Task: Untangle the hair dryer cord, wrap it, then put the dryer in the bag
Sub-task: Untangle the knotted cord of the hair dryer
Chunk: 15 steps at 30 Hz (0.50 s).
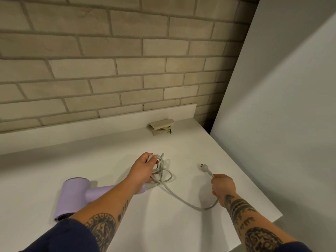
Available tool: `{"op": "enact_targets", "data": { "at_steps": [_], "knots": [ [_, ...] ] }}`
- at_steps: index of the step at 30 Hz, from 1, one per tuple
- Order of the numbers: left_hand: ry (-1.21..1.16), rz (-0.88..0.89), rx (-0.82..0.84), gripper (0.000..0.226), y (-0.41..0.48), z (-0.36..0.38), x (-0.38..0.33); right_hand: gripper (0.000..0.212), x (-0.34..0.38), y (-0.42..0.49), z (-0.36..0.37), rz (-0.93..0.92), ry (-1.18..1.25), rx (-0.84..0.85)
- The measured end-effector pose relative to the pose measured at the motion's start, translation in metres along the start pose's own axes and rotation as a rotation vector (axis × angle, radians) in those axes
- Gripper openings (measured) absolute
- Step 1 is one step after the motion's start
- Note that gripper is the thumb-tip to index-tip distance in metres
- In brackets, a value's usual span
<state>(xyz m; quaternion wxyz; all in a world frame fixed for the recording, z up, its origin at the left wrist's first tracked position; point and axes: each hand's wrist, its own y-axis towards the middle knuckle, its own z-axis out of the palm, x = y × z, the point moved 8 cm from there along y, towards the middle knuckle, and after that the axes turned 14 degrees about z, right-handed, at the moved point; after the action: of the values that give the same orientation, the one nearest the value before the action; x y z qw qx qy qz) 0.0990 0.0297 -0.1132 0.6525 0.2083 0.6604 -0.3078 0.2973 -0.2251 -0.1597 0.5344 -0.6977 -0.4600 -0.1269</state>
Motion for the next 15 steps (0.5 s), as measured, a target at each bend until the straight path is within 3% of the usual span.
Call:
{"op": "enact_targets", "data": {
  "at_steps": [4, 7, 11, 15],
  "knots": [
    [-0.005, -0.015, -0.029, 0.017, 0.003, 0.005, 0.002, 0.036, 0.025, -0.008, 0.007, -0.111, -0.564, -0.171],
    [0.040, -0.015, -0.048, 0.017, 0.005, 0.008, 0.004, 0.052, 0.049, -0.025, 0.019, -0.352, -0.622, -0.217],
    [0.118, -0.033, -0.025, 0.020, 0.006, 0.014, 0.006, 0.057, 0.087, -0.080, 0.070, -0.993, -0.600, 0.150],
    [0.161, -0.033, 0.043, 0.021, 0.005, 0.027, 0.006, 0.082, 0.085, -0.109, 0.118, -1.195, -0.960, 0.431]
  ]
}}
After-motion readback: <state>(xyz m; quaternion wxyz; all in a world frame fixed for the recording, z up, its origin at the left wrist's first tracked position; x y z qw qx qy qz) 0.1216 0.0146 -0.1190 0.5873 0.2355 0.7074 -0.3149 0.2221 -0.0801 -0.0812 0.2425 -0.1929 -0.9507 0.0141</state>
